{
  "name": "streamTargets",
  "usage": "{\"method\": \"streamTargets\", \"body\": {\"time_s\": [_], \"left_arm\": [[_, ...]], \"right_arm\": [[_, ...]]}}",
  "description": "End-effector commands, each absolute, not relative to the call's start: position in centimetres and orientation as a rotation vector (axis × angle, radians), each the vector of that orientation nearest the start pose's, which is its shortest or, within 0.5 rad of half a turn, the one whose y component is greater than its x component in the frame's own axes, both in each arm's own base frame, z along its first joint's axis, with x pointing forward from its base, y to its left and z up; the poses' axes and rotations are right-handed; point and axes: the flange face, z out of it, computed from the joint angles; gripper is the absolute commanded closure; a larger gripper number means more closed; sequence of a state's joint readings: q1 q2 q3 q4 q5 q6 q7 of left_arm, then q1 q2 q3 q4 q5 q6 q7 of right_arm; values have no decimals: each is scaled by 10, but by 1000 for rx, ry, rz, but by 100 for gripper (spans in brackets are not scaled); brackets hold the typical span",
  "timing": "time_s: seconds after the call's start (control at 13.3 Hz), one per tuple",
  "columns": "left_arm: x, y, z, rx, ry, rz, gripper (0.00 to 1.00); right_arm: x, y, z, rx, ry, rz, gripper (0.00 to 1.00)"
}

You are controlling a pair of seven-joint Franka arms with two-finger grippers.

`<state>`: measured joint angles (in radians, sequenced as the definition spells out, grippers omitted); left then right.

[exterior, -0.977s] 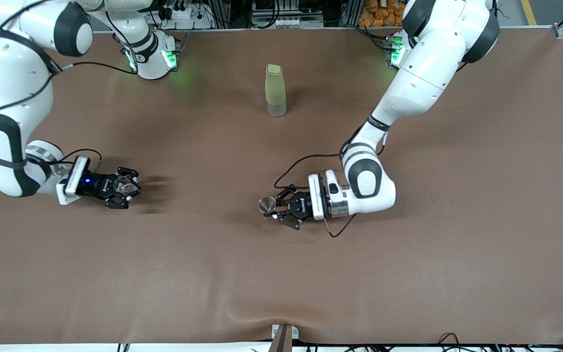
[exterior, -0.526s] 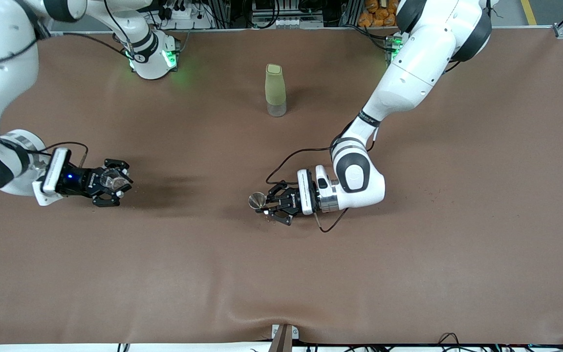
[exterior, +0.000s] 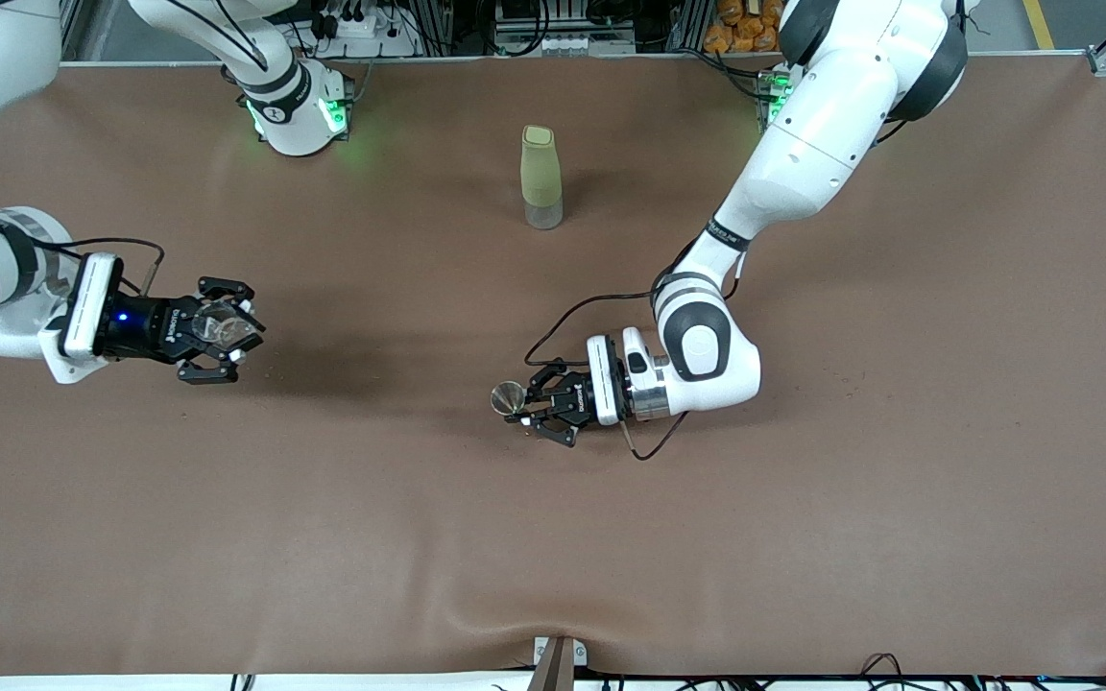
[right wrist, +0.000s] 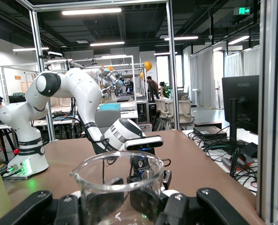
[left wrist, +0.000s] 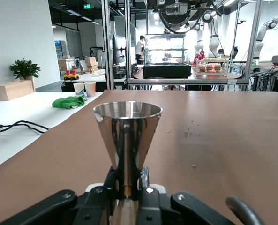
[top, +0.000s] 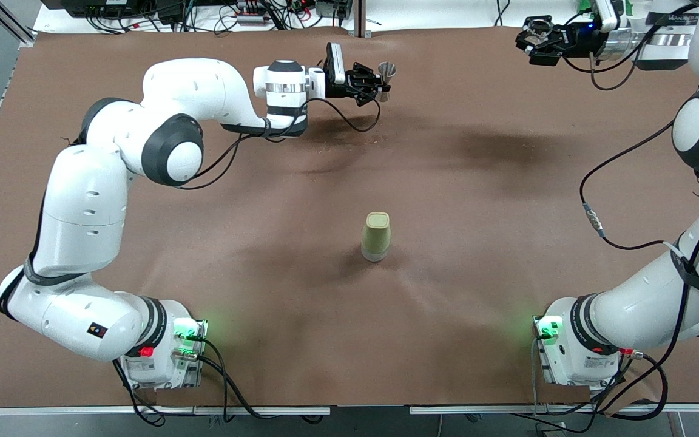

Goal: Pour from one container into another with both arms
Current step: 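Lift the jigger with the left gripper while the right gripper lifts the beaker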

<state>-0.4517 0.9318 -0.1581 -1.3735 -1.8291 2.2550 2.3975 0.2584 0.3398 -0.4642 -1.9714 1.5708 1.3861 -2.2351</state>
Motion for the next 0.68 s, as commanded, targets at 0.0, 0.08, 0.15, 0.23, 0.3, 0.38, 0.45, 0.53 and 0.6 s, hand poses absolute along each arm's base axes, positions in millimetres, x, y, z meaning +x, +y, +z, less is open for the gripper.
{"method": "streamTargets", "body": {"time_s": [0.0,0.08,0.15,0.23,0.3,0.38,0.45,0.53,0.6], "left_arm": [[621,-426,185,1415,-1282,1267,100],[620,-427,184,1413,-1274,1276,100],[620,-427,184,1412,-1264,1290,100],[618,-428,181,1411,-1260,1298,100],[617,-429,181,1403,-1258,1315,100],[616,-430,181,1390,-1251,1326,100],[614,-432,179,1369,-1241,1330,100],[612,-434,178,1349,-1235,1342,100],[612,-435,178,1340,-1237,1347,100]], "right_arm": [[579,56,366,-1318,-1162,-1146,100],[582,70,366,-1320,-1149,-1159,100],[584,87,366,-1313,-1138,-1168,100],[586,103,365,-1317,-1138,-1172,100],[587,119,365,-1321,-1124,-1186,100],[587,136,365,-1312,-1110,-1195,100],[588,153,360,-1312,-1101,-1193,100],[588,169,357,-1313,-1082,-1203,100],[587,186,354,-1309,-1068,-1204,100]]}}
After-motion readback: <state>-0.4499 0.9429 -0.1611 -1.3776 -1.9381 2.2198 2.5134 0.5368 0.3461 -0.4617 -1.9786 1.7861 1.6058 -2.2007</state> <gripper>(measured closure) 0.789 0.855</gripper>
